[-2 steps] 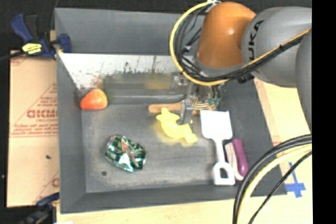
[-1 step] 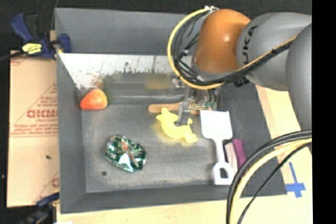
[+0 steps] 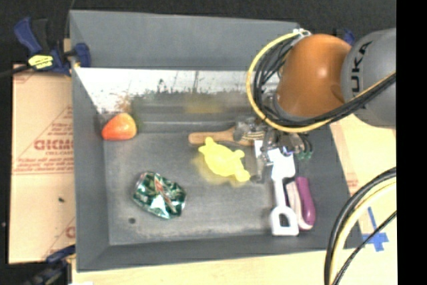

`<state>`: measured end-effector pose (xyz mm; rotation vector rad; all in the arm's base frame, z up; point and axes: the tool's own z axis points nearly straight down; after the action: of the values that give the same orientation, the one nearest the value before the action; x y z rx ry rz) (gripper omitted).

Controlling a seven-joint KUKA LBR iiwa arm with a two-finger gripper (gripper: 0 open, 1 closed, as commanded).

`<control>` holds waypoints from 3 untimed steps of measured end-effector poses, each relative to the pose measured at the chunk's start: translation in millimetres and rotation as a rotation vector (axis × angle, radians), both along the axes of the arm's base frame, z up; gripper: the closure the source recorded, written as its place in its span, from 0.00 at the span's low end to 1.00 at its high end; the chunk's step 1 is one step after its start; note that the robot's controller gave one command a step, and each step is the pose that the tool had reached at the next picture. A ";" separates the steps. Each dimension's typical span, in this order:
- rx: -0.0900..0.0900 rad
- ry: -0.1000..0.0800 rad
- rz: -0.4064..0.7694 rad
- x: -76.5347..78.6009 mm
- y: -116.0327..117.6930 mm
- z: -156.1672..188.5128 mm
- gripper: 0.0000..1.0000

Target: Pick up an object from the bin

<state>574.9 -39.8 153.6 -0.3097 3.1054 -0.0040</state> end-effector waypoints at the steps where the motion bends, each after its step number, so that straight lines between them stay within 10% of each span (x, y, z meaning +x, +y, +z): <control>1: 0.003 0.004 0.016 47.2 23.4 -73.7 0.00; 2: 0.001 0.003 0.041 45.5 19.9 -70.3 0.00; 3: 0.003 -0.006 0.118 67.4 -21.9 -79.2 1.00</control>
Offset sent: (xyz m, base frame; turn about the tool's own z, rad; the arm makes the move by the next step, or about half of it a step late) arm 0.0343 0.0031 -0.0573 -0.1667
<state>642.3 -61.7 74.4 -0.4917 3.0752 0.0009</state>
